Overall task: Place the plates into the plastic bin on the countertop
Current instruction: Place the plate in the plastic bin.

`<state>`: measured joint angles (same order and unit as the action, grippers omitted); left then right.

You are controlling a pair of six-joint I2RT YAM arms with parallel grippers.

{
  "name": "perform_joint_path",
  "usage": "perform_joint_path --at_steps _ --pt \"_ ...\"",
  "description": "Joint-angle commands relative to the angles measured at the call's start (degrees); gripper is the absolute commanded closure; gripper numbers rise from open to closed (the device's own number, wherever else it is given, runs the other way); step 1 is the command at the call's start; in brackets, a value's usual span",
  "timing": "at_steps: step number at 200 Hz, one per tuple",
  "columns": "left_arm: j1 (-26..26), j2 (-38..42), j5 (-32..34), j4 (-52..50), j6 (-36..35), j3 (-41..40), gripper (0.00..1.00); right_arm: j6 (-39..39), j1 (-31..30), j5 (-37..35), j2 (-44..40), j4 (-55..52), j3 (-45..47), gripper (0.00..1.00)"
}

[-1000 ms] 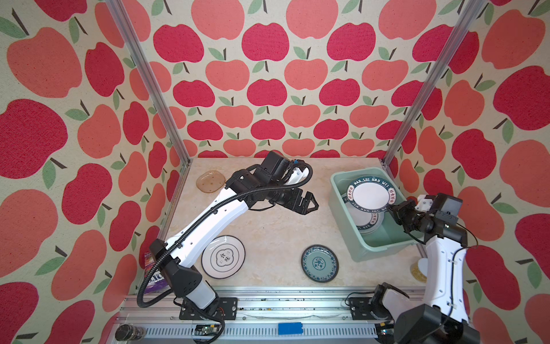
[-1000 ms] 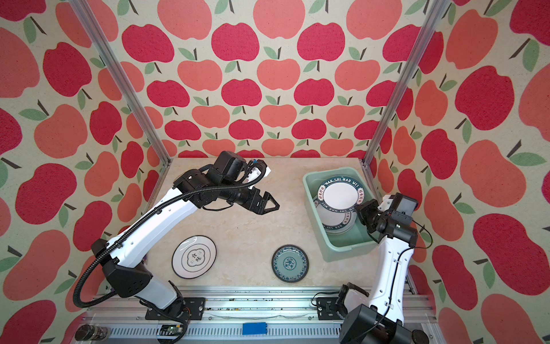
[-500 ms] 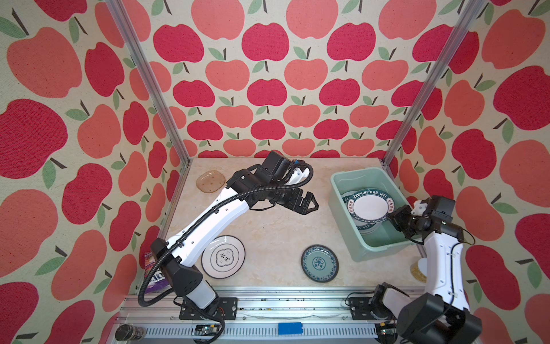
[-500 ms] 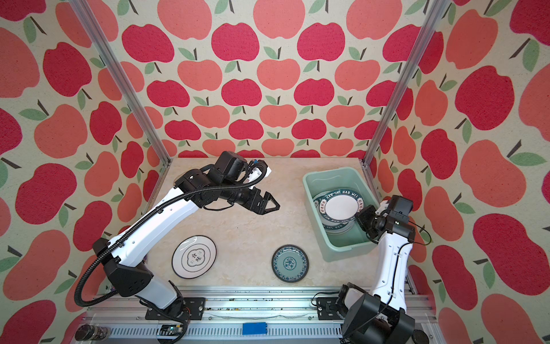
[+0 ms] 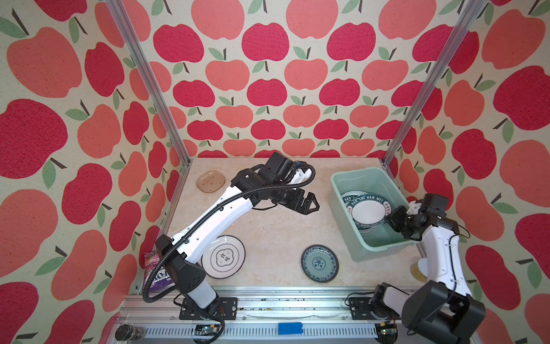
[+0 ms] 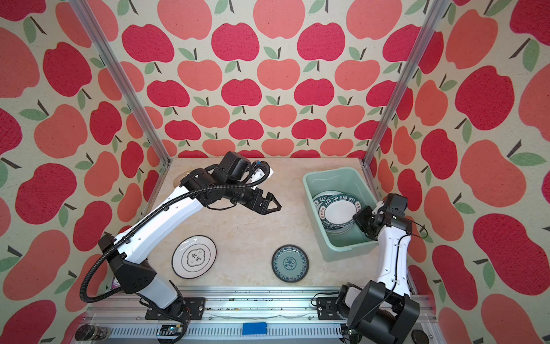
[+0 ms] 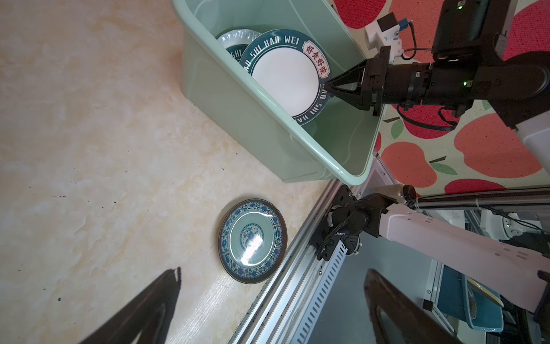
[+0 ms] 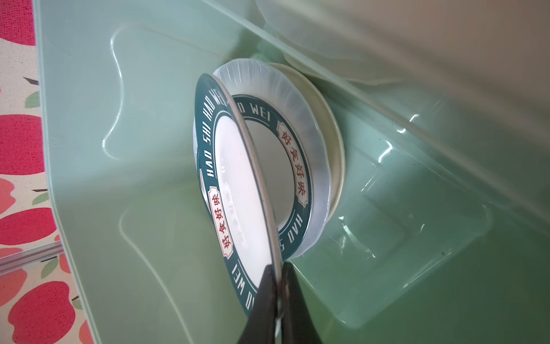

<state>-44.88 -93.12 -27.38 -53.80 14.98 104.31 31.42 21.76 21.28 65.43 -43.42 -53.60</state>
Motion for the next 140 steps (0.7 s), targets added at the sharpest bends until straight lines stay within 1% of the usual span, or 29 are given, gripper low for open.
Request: perform_joint_path --at_steps 1,140 --pt "-0.26 0.02 0.91 -0.71 -1.18 1.42 0.01 -1.43 -0.79 -0.28 0.70 0.60 -0.27 1.00" --pt "-0.24 -0.58 1.18 -1.39 -1.10 1.95 0.01 -1.54 -1.43 -1.33 5.74 1.90 -0.11 1.00"
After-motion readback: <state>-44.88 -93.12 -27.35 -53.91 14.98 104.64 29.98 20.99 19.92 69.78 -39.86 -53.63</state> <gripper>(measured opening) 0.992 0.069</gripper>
